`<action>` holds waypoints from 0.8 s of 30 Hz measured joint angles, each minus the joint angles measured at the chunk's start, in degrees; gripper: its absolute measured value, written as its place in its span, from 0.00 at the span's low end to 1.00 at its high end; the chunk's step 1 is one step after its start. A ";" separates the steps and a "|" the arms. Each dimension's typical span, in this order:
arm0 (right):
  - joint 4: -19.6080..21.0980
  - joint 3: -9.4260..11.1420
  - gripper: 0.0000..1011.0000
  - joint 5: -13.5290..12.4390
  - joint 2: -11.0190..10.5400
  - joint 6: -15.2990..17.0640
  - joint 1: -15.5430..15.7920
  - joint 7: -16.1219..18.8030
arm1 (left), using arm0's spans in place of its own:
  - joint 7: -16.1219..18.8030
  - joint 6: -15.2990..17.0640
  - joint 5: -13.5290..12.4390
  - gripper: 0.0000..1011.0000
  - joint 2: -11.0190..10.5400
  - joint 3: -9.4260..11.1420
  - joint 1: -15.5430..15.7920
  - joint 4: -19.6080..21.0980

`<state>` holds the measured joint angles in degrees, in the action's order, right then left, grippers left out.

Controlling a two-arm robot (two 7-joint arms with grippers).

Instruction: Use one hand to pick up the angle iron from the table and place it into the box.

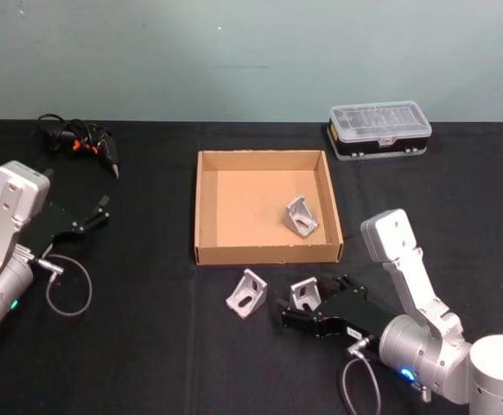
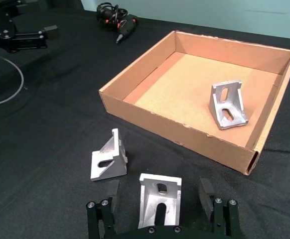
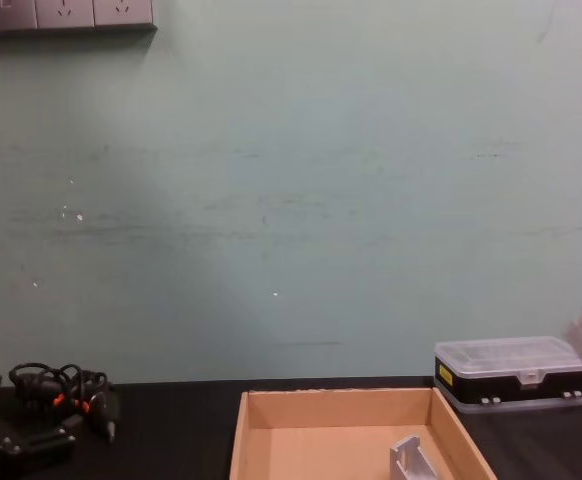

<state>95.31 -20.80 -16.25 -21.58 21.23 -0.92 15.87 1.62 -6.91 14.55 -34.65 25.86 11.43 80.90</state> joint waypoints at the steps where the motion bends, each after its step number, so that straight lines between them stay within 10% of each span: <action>1: 0.00 0.00 0.99 0.00 0.00 0.00 0.00 0.00 | 0.00 0.00 0.00 0.99 0.00 0.00 0.00 0.00; 24: -1.52 -0.33 0.88 1.85 1.32 0.03 -1.26 0.88 | 0.00 0.00 0.00 0.99 0.00 0.00 0.00 0.00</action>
<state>93.79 -21.13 -14.40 -20.25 21.26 -2.18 16.75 1.62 -6.91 14.55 -34.64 25.86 11.43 80.90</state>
